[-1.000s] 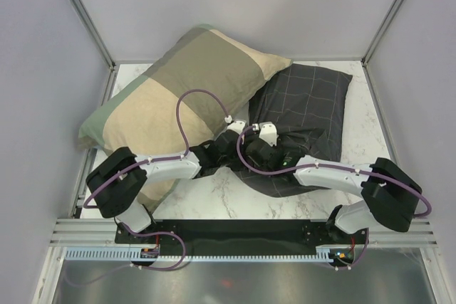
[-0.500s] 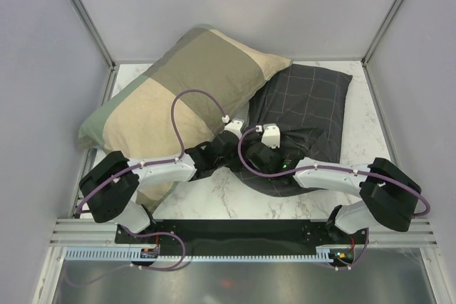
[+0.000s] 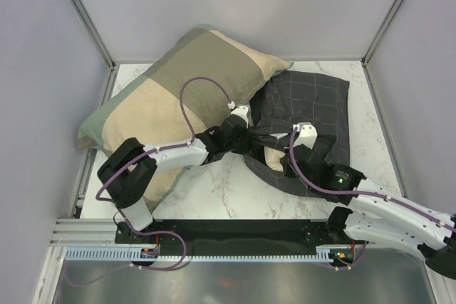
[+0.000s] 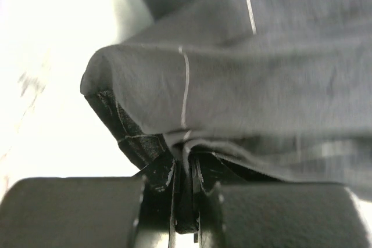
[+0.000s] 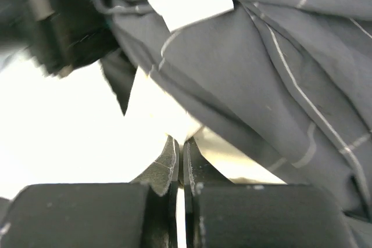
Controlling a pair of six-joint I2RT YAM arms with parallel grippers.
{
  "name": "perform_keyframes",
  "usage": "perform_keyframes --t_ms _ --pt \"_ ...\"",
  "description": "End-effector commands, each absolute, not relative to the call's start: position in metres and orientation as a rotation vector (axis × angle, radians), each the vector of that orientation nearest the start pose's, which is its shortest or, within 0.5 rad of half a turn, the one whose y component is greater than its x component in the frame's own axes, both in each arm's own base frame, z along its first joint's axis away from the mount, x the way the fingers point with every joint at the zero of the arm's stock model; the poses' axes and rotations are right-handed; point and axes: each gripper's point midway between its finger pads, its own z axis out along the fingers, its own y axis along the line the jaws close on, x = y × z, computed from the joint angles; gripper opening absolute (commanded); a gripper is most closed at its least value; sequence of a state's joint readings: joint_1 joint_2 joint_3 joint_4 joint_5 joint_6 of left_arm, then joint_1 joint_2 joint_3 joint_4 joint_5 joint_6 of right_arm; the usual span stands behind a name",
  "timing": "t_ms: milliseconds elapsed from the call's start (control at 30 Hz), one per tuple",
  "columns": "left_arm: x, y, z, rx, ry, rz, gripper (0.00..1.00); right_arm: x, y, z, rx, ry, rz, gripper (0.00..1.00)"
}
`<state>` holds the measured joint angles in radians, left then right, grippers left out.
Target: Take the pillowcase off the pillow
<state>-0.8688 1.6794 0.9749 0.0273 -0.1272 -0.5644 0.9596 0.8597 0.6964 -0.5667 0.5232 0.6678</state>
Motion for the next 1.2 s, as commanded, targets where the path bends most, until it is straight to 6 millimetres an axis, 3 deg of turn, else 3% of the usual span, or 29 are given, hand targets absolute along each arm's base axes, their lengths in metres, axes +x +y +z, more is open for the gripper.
perform_keyframes --t_ms 0,100,233,267,300,367,400,467,533,567,600,633,667,700,767,800,900,1167 --pt "0.316 -0.344 0.075 0.301 2.306 -0.545 0.02 0.189 0.165 0.183 -0.035 2.174 0.398 0.00" --pt "0.331 -0.358 0.074 0.331 2.294 -0.536 0.02 0.185 0.167 0.199 -0.023 2.146 0.464 0.00" --pt "0.334 -0.367 0.069 0.379 2.299 -0.541 0.02 0.190 0.166 0.225 0.018 2.077 0.500 0.00" --pt "0.335 -0.368 0.069 0.386 2.293 -0.543 0.06 0.191 0.166 0.231 0.023 2.062 0.506 0.00" --pt "0.334 -0.366 0.066 0.406 2.294 -0.533 0.29 0.193 0.169 0.238 0.025 2.039 0.524 0.00" --pt "0.332 -0.367 0.071 0.429 2.284 -0.545 0.49 0.197 0.175 0.248 0.023 2.018 0.543 0.00" --pt "0.329 -0.365 0.072 0.444 2.283 -0.548 0.73 0.201 0.180 0.249 0.016 2.014 0.546 0.00" --pt "0.322 -0.364 0.103 0.423 2.233 -0.614 0.88 0.206 0.187 0.255 0.023 2.000 0.555 0.00" --pt "0.310 -0.352 0.119 0.397 2.207 -0.638 0.91 0.213 0.190 0.256 0.039 1.994 0.534 0.00" --pt "0.304 -0.347 0.156 0.368 2.129 -0.692 0.92 0.216 0.191 0.257 0.048 1.986 0.529 0.00" --pt "0.293 -0.337 0.153 0.351 2.138 -0.702 0.94 0.220 0.194 0.259 0.057 1.977 0.523 0.00" --pt "0.288 -0.336 0.167 0.337 2.095 -0.739 0.95 0.225 0.193 0.263 0.071 1.959 0.509 0.00" --pt "0.279 -0.330 0.195 0.315 2.031 -0.796 0.96 0.228 0.196 0.268 0.079 1.939 0.514 0.00" --pt "0.268 -0.324 0.189 0.322 2.040 -0.802 0.96 0.232 0.199 0.266 0.071 1.944 0.498 0.00" --pt "0.253 -0.319 0.208 0.330 1.978 -0.836 0.96 0.239 0.207 0.274 0.064 1.928 0.498 0.00" --pt "0.226 -0.325 0.201 0.388 1.964 -0.849 0.98 0.247 0.223 0.270 0.043 1.947 0.494 0.00" --pt "0.216 -0.331 0.198 0.397 1.967 -0.871 0.99 0.252 0.234 0.273 0.038 1.939 0.522 0.00" --pt "0.220 -0.345 0.189 0.297 1.988 -0.950 1.00 0.248 0.242 0.276 0.027 1.926 0.596 0.00"
